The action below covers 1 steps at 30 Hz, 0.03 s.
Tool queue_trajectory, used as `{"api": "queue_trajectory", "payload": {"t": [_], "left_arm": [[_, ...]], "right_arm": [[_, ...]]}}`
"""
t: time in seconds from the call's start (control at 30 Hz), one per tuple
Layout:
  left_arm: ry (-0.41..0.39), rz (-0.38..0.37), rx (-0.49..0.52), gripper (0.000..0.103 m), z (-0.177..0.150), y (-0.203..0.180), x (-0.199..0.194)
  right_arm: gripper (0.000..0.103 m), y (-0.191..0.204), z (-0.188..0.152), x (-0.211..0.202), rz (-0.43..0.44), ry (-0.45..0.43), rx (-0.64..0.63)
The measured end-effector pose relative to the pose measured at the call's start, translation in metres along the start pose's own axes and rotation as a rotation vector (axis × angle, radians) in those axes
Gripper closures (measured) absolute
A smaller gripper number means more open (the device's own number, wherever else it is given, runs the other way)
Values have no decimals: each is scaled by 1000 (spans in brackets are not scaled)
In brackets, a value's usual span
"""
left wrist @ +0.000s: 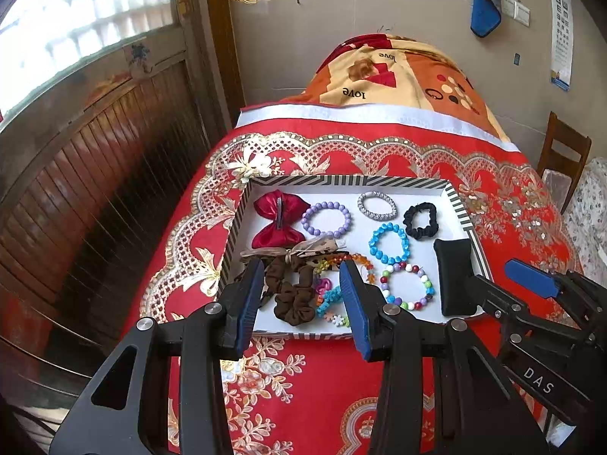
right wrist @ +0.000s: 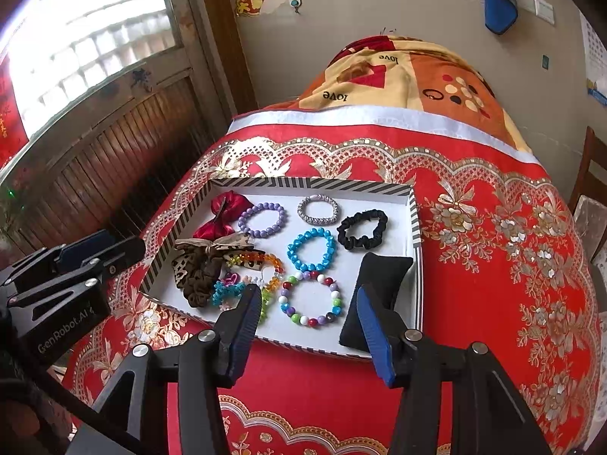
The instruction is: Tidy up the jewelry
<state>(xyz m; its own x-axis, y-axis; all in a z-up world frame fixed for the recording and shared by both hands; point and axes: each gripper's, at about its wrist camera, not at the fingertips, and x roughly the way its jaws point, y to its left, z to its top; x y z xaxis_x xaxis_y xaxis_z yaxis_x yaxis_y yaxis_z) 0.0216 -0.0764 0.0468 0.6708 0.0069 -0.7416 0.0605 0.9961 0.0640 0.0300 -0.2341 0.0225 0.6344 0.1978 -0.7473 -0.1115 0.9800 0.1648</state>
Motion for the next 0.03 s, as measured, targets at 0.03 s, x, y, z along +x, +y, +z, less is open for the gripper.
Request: {"api": "queue_trajectory", "payload": {"t": [0.03], "left_arm": [[3, -3, 0, 62, 0, 0, 1]], "right_arm": [[53, -4, -2, 0, -2, -1, 6]]}}
